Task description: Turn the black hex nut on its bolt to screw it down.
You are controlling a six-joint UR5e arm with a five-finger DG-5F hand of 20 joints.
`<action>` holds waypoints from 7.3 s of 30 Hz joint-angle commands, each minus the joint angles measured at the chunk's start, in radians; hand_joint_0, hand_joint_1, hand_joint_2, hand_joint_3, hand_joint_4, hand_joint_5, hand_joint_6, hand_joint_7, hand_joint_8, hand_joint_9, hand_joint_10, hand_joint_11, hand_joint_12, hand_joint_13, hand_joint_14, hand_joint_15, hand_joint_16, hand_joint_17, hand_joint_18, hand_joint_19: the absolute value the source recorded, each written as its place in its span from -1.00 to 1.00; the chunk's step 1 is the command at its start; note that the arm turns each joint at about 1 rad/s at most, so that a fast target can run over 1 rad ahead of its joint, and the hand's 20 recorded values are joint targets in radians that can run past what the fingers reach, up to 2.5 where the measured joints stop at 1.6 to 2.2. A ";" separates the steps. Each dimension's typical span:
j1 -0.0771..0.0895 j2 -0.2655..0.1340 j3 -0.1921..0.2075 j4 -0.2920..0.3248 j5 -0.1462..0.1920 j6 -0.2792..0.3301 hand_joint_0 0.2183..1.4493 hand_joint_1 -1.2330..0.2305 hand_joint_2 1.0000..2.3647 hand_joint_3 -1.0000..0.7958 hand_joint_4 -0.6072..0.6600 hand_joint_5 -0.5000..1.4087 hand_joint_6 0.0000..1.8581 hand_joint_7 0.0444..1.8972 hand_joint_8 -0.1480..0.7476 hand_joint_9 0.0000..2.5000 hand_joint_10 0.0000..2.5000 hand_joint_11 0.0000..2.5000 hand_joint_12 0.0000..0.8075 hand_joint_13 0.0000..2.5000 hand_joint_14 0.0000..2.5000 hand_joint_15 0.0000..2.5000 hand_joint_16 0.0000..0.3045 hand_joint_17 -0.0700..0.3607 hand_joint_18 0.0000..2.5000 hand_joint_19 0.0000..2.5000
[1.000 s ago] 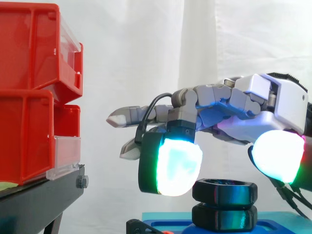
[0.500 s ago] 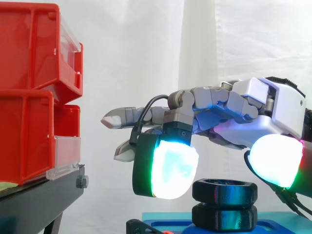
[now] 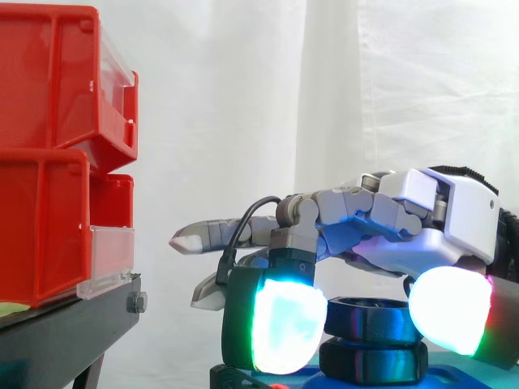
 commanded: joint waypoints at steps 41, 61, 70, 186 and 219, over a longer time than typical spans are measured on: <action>-0.059 -0.002 0.009 0.042 -0.071 0.026 -0.51 0.34 -1.00 -0.44 0.40 -0.56 -0.39 0.29 0.05 -0.47 -1.00 -0.80 -0.12 -0.76 -1.00 -0.95 -0.68 -0.17 -0.83 -0.84; -0.099 -0.011 0.008 0.047 -0.097 0.026 -0.51 0.33 -1.00 -0.44 0.41 -0.56 -0.41 0.30 0.05 -0.47 -1.00 -0.80 -0.13 -0.75 -1.00 -0.94 -0.68 -0.16 -0.81 -0.82; -0.127 -0.011 0.009 0.074 -0.127 0.043 -0.51 0.33 -1.00 -0.44 0.41 -0.55 -0.42 0.33 0.05 -0.47 -1.00 -0.81 -0.13 -0.75 -1.00 -0.94 -0.68 -0.16 -0.80 -0.82; -0.090 -0.076 0.077 0.212 -0.171 0.170 -0.52 0.34 -1.00 -0.44 0.42 -0.59 -0.22 -0.01 0.03 -0.55 -1.00 -0.80 -0.14 -0.94 -1.00 -0.98 -0.67 -0.15 -1.00 -0.84; -0.145 -0.076 0.090 0.292 -0.226 0.233 -0.80 0.42 -1.00 -0.44 0.60 -0.58 -0.42 0.17 0.17 -0.56 -1.00 -0.80 0.08 -0.93 -1.00 -0.97 -0.53 0.07 -1.00 -0.84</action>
